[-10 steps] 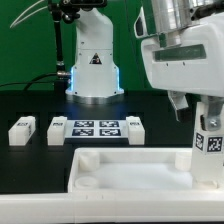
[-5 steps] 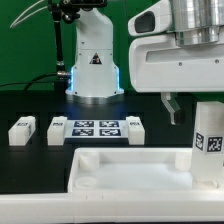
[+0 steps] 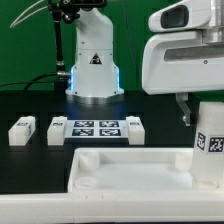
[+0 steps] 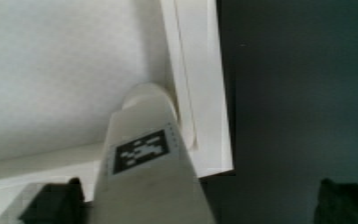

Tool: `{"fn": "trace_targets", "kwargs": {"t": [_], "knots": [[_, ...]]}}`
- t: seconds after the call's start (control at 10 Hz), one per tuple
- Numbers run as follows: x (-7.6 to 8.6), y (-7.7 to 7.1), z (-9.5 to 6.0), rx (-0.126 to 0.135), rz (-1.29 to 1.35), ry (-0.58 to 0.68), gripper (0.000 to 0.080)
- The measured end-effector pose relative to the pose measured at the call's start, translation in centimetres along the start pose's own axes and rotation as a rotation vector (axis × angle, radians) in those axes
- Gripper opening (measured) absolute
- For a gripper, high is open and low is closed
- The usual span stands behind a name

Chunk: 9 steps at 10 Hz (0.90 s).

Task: Assemble desk

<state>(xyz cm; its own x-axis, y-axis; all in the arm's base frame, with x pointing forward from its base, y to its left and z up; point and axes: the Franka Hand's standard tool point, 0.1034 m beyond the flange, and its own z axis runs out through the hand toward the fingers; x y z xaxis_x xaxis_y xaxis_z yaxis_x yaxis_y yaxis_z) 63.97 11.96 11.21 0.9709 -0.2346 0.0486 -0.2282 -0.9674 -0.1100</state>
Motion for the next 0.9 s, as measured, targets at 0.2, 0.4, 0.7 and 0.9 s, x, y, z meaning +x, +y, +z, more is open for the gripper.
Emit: {"fn": "trace_targets", "kwargs": {"t": [0.2, 0.4, 0.7, 0.9], "knots": [[0.0, -0.1, 0.0, 0.001, 0.048, -0.001, 0.0449], [0.0, 0.4, 0.1, -0.007, 0.193, -0.004, 0.0309], [0.6, 1.8, -0.1, 0.002, 0.539, 0.001, 0.0293], [0.4, 1.5, 0.1, 0.032, 0.896, -0.022, 0.0293]]}}
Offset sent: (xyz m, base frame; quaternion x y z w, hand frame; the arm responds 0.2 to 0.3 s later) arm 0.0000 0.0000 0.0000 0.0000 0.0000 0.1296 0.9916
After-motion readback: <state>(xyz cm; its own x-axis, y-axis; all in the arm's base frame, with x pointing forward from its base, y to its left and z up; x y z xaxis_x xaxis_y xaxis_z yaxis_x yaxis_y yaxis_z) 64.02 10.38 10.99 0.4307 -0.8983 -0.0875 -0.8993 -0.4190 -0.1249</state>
